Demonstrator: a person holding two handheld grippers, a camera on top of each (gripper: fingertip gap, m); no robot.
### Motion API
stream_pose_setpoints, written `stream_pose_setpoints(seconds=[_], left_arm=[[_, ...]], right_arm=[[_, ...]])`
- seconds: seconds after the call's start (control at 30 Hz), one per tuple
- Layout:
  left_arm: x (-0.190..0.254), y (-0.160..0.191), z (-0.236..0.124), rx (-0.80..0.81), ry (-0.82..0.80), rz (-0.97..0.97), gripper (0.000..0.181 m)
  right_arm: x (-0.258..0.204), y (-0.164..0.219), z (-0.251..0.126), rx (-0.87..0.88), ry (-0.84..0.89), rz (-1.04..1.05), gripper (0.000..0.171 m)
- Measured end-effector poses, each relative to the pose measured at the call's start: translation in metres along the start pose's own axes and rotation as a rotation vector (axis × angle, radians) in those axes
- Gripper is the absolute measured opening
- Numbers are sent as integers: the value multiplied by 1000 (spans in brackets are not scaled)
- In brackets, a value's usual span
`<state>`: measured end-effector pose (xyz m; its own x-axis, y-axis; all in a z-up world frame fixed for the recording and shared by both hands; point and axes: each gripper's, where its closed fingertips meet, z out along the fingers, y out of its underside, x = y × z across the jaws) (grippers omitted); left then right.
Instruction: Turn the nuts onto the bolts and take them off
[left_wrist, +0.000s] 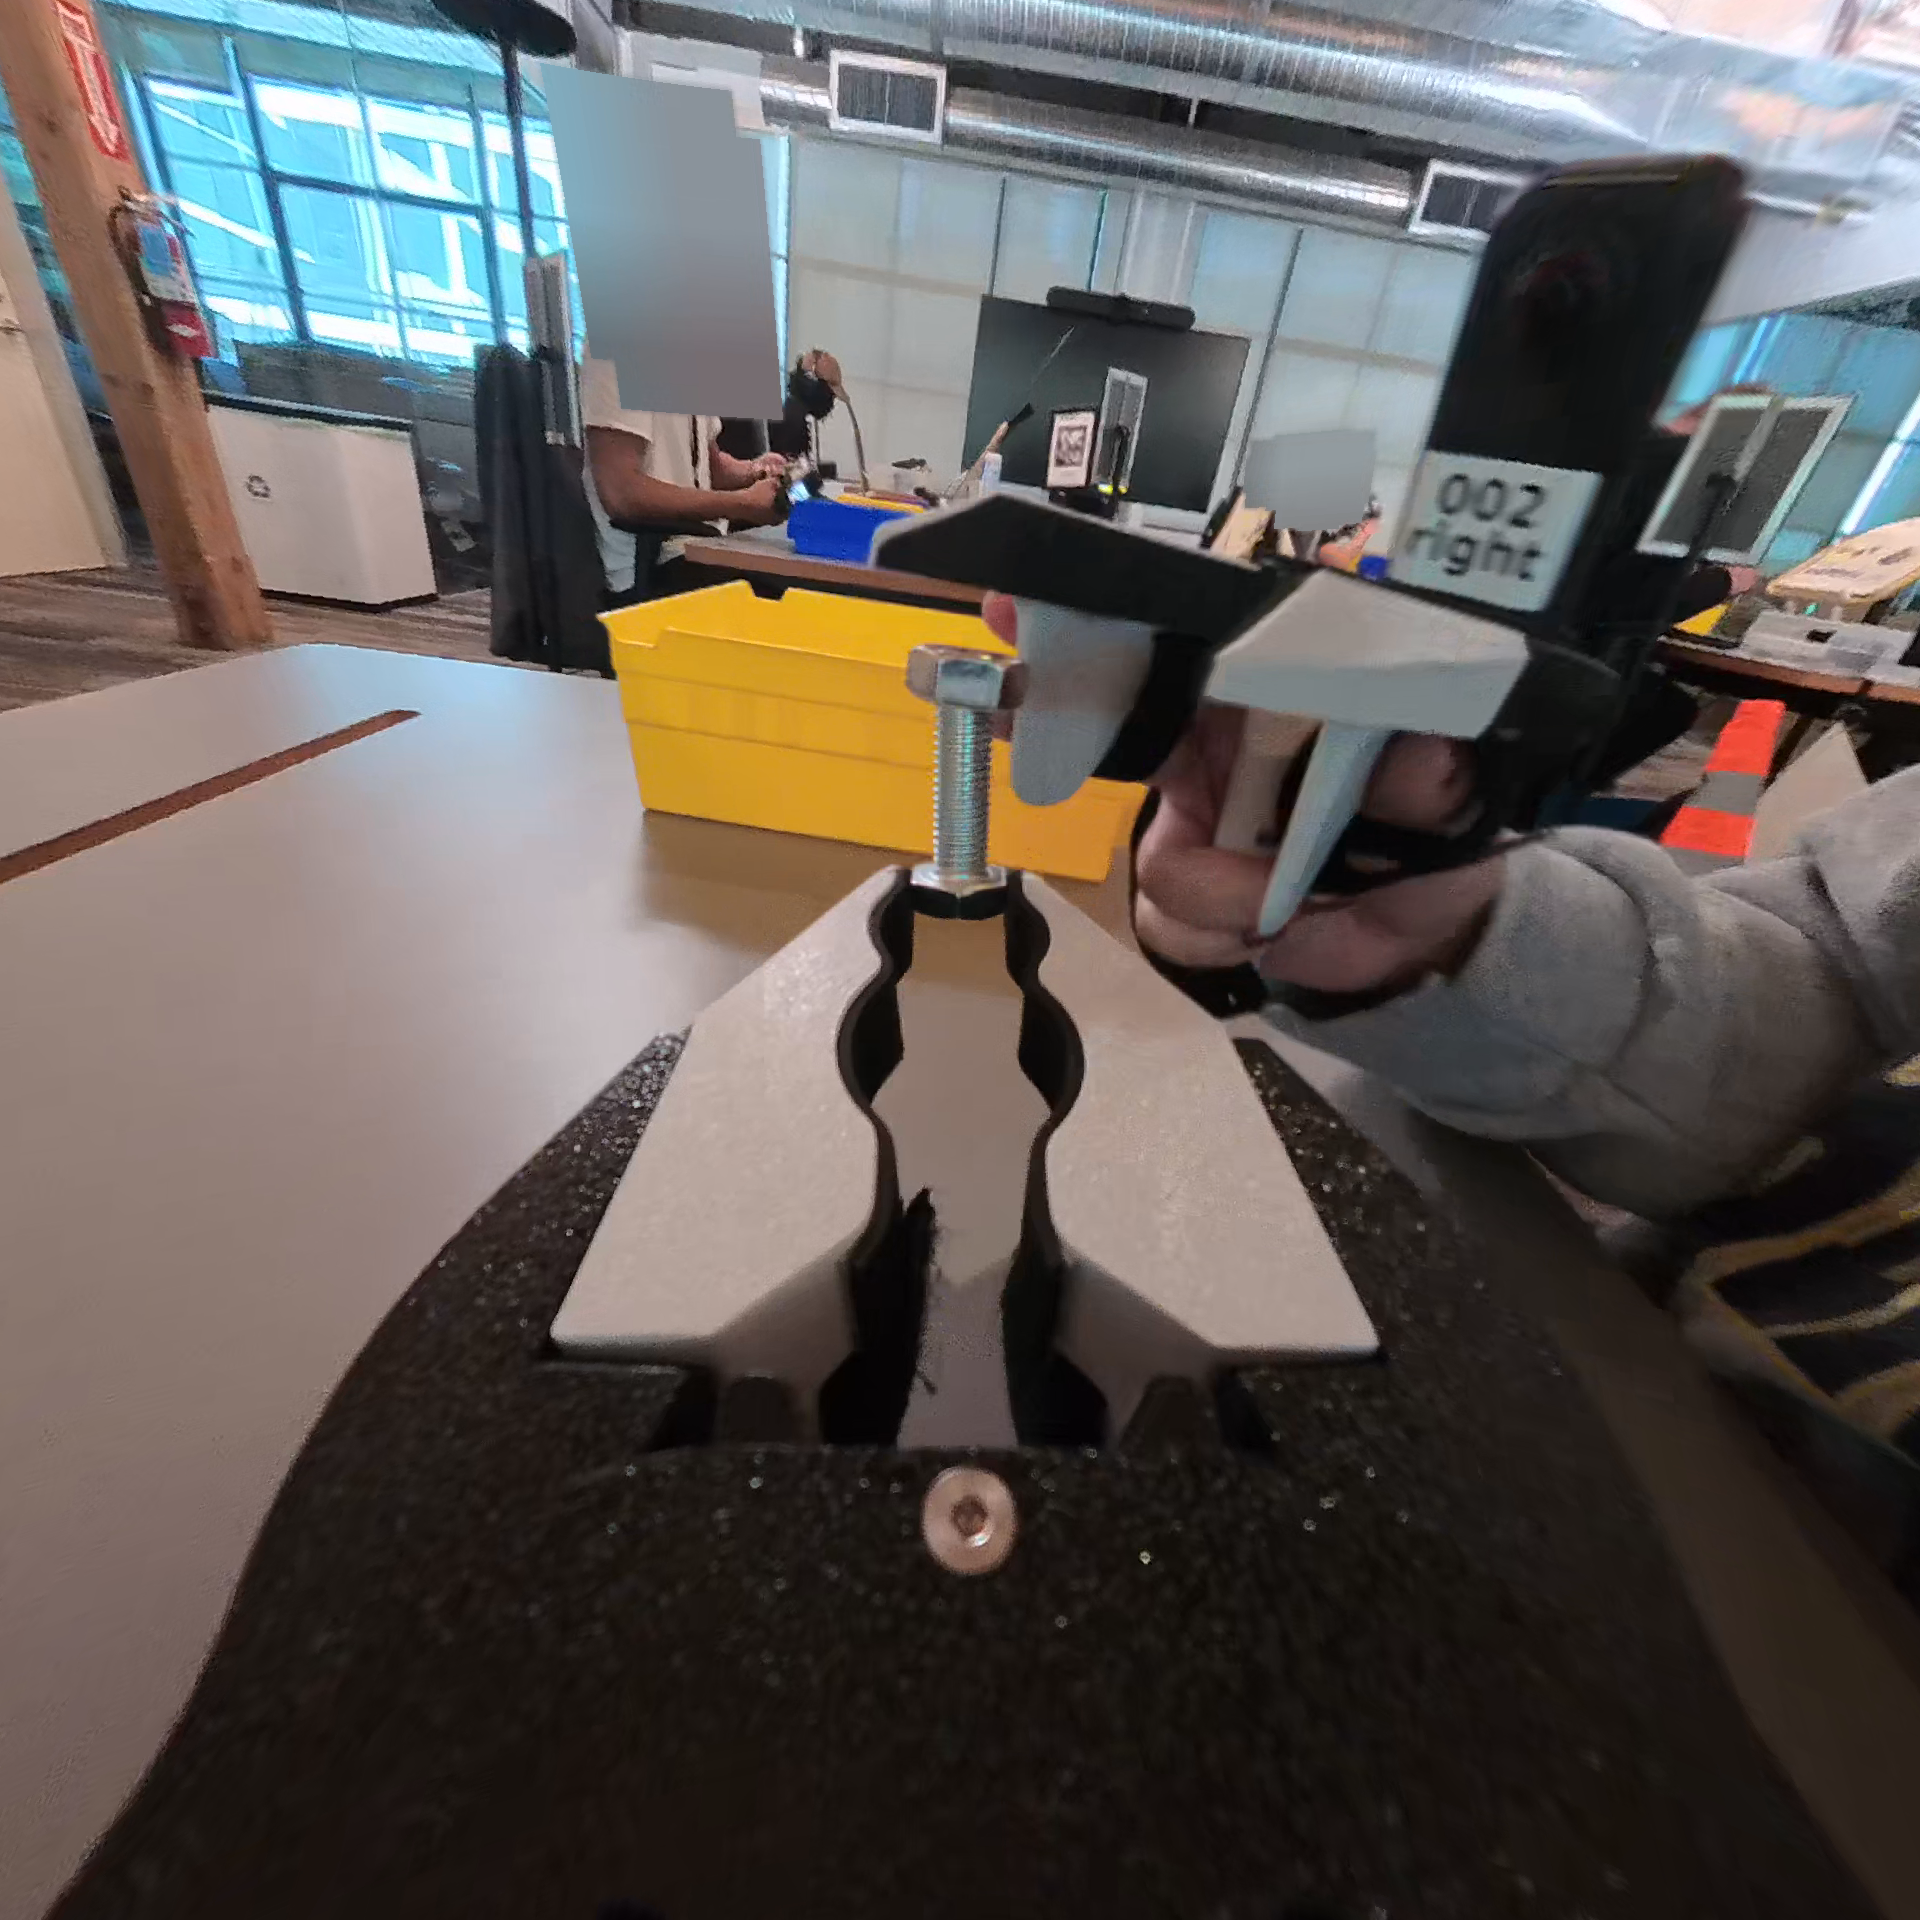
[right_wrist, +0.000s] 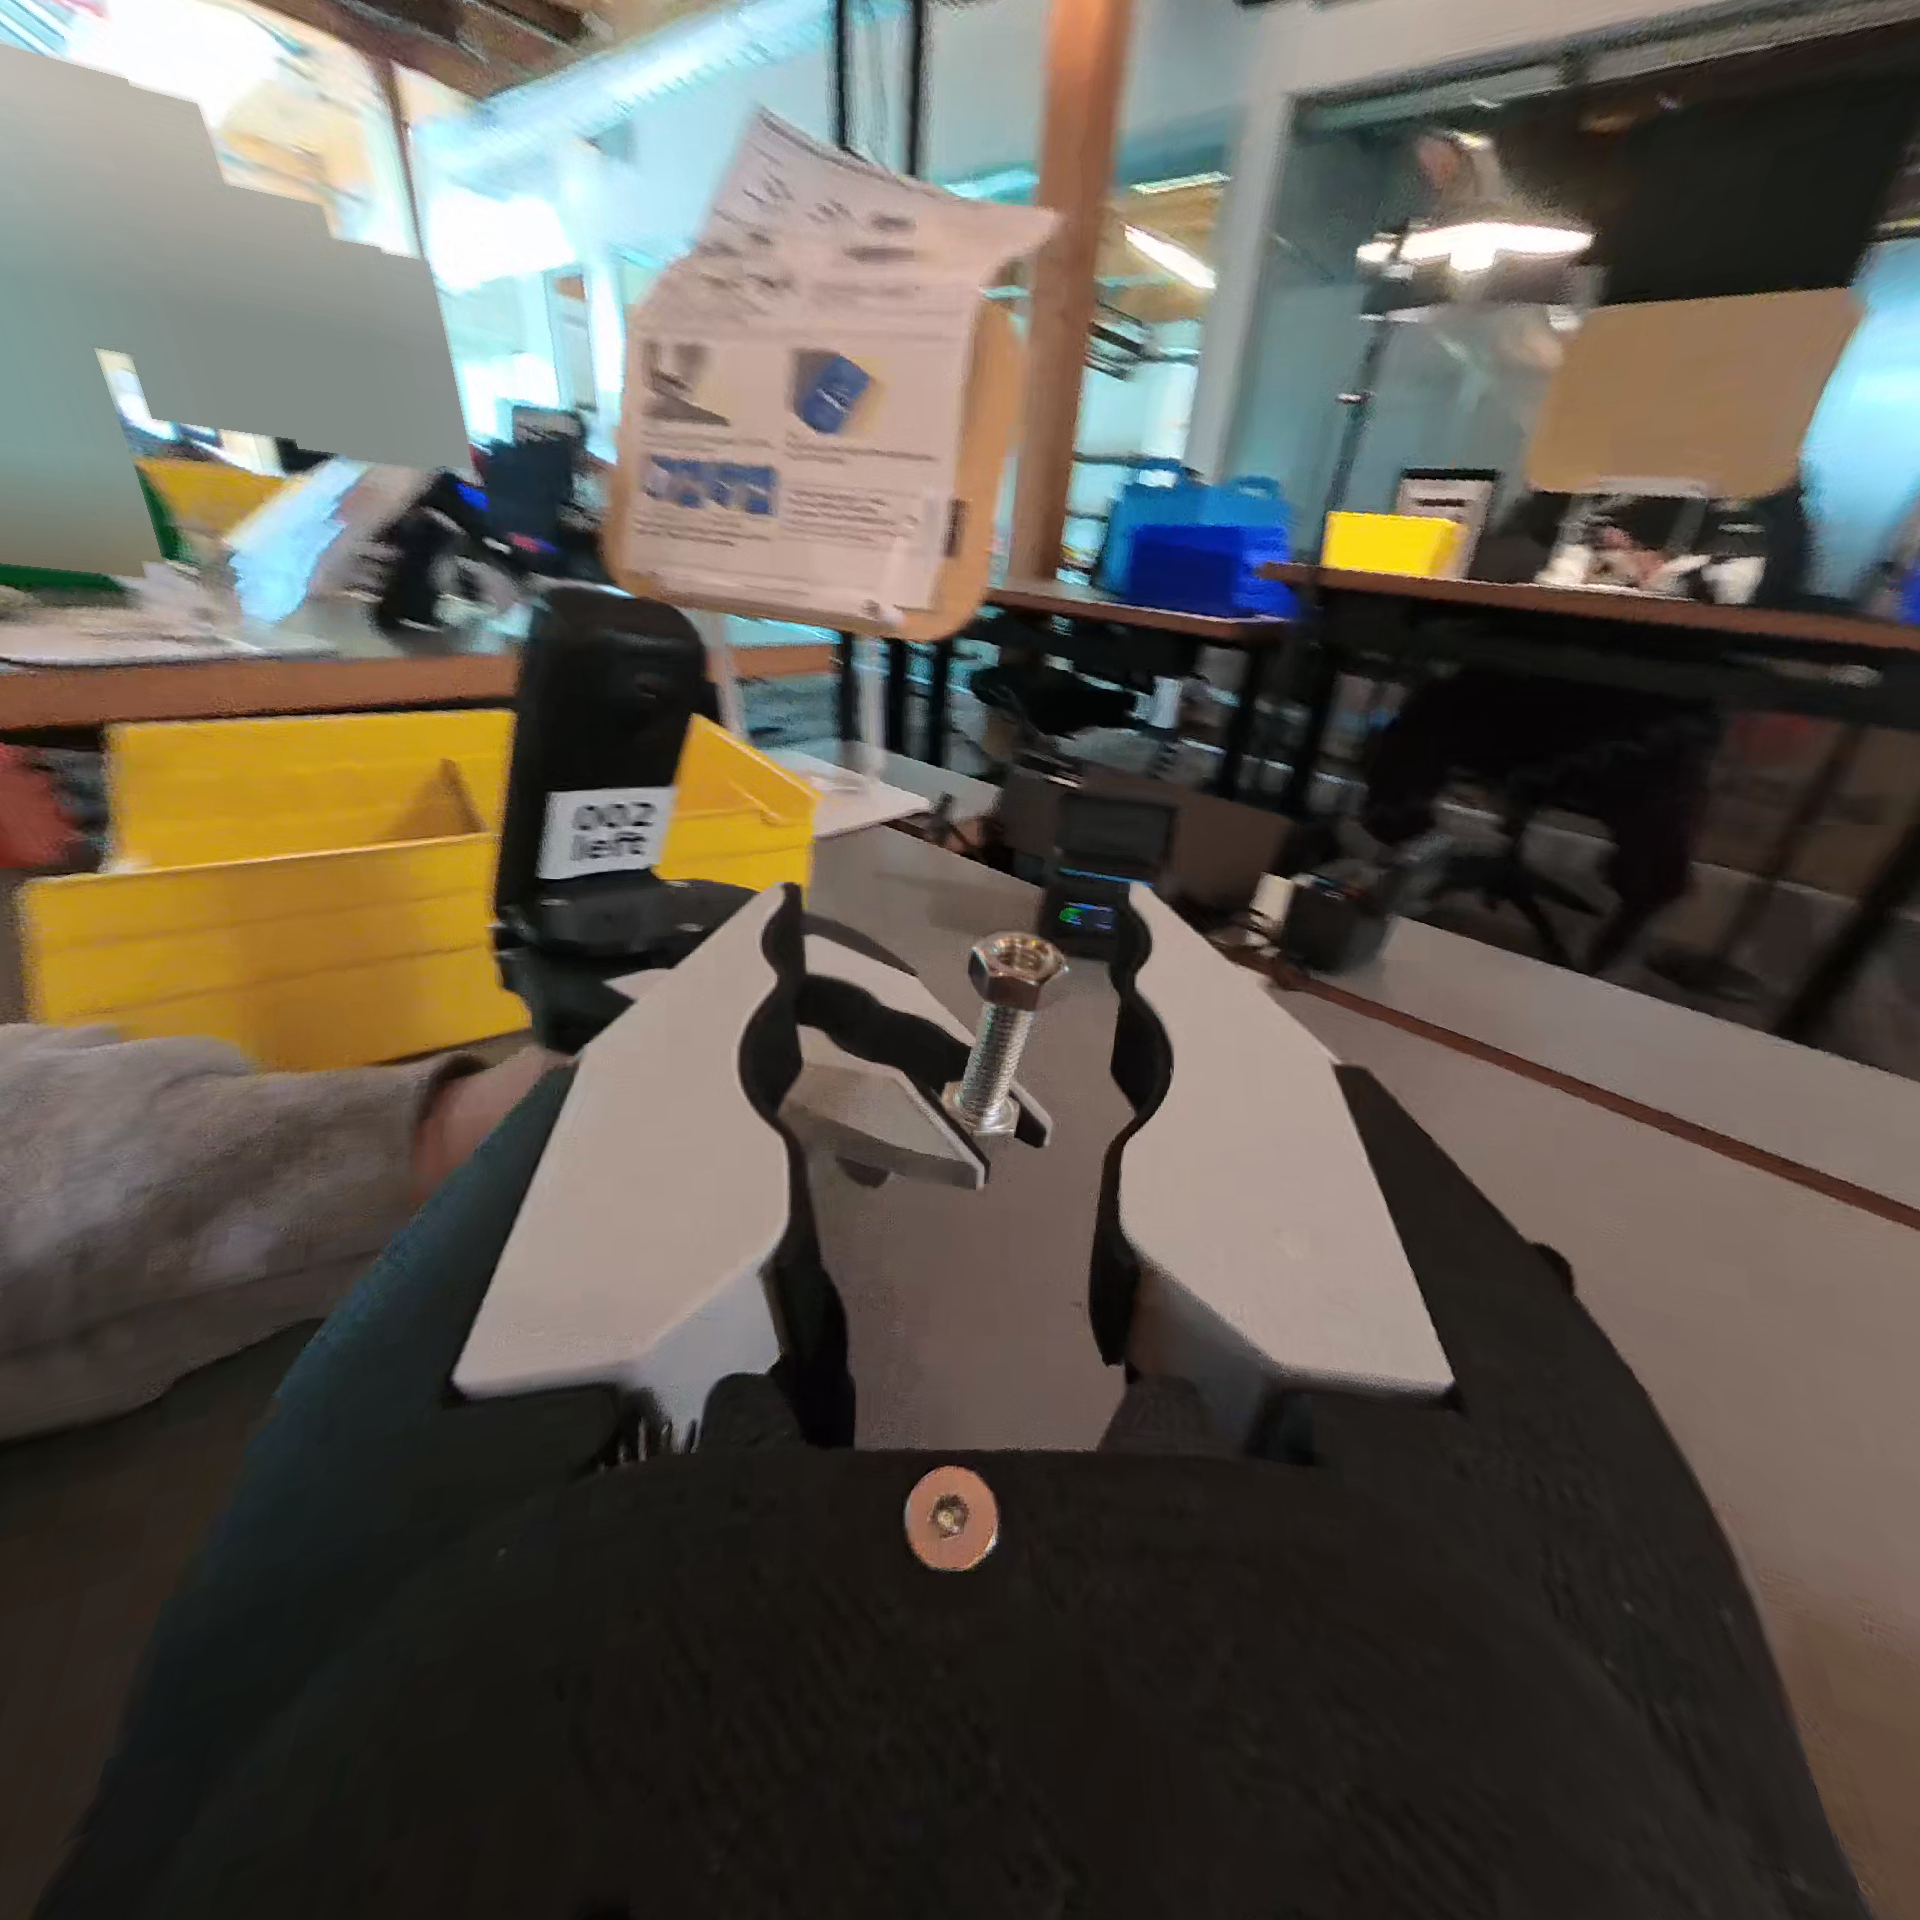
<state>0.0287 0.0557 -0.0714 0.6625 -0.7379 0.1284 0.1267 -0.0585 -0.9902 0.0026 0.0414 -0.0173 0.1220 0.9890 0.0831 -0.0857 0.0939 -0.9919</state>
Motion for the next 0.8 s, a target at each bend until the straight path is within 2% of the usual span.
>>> stream_pose_setpoints(seconds=[0.07, 0.17, 0.33, 0.5, 0.8], left_arm=[[1, 4, -2, -32, 38, -4, 15], [3, 15, -7, -102, 97, 8, 15], [-14, 20, -20, -127, 72, -23, 15], [-13, 22, -23, -138, 104, -41, 15], [-14, 24, -21, -156, 110, -60, 15]], right_arm=[[-2, 1, -3, 13, -108, 63, 62], [-5, 12, 0, 14, -244, 51, 71], [-15, 28, 15, 18, -521, 140, 84], [-21, 41, 19, 27, -576, 186, 85], [-30, 31, 14, 93, -601, 177, 81]])
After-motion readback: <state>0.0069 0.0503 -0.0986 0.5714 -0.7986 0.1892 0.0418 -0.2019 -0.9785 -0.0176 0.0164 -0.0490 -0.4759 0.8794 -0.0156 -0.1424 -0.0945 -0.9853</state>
